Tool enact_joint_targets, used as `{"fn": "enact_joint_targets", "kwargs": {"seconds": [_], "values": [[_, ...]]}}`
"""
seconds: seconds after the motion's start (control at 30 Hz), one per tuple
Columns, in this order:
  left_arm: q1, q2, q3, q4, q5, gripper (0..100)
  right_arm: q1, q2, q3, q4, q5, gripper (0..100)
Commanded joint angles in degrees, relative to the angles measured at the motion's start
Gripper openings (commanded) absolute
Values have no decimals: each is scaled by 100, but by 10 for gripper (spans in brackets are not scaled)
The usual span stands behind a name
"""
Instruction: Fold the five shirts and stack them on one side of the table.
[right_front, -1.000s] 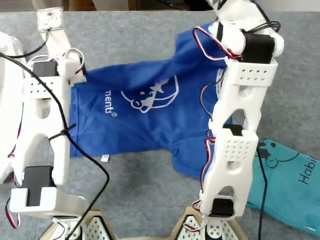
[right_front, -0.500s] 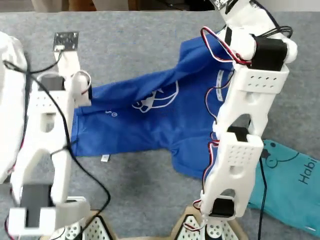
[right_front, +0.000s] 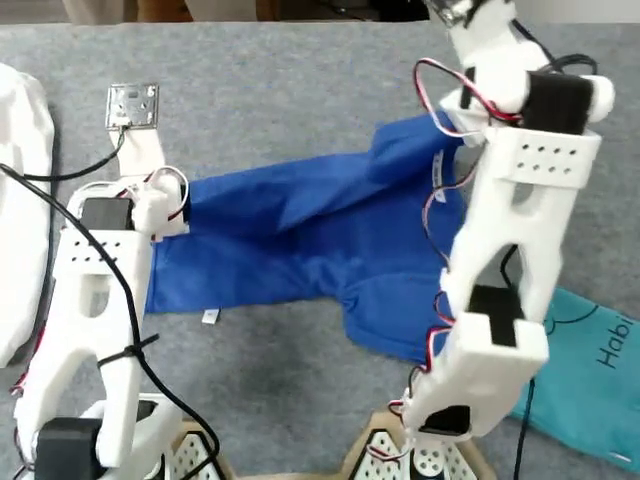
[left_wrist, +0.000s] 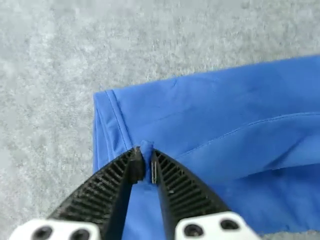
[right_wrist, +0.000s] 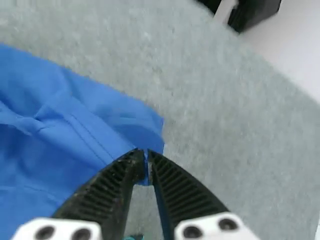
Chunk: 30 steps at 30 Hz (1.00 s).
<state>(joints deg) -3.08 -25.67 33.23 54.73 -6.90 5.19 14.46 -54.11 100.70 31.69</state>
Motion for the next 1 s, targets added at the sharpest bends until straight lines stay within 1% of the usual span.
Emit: {"fn": "enact_joint_targets", "kwargs": {"seconds": [0.0, 0.13, 0.23, 0.4, 0.47, 0.57, 0.63, 0.7, 0.8, 0.97], "values": [[18, 13, 53, -132, -220, 20, 295, -549, 673, -273, 9, 5], [-193, 57, 114, -167, -316, 20, 338, -989, 1622, -431, 176, 5], [-352, 163, 202, -448, -316, 20, 303, -1481, 2615, -844, 316, 5], [-501, 673, 79, -1134, -299, 20, 242, -2378, 4822, -1934, 360, 5], [-519, 998, -97, -1292, -281, 20, 268, -2712, 5736, -2418, 352, 5], [-527, 1543, -571, -1292, -273, 20, 365, -3134, 7002, -3209, 334, 5], [-571, 1930, -985, -1275, -273, 20, 409, -3292, 7556, -3754, 316, 5], [-598, 2290, -1468, -1257, -264, 20, 418, -3284, 7820, -4193, 290, 5], [-624, 2774, -2242, -1204, -70, 20, 409, -3029, 7670, -4545, 141, 5], [-510, 3257, -3226, -273, -26, 20, 470, -2281, 6624, -4387, 105, 5]]}}
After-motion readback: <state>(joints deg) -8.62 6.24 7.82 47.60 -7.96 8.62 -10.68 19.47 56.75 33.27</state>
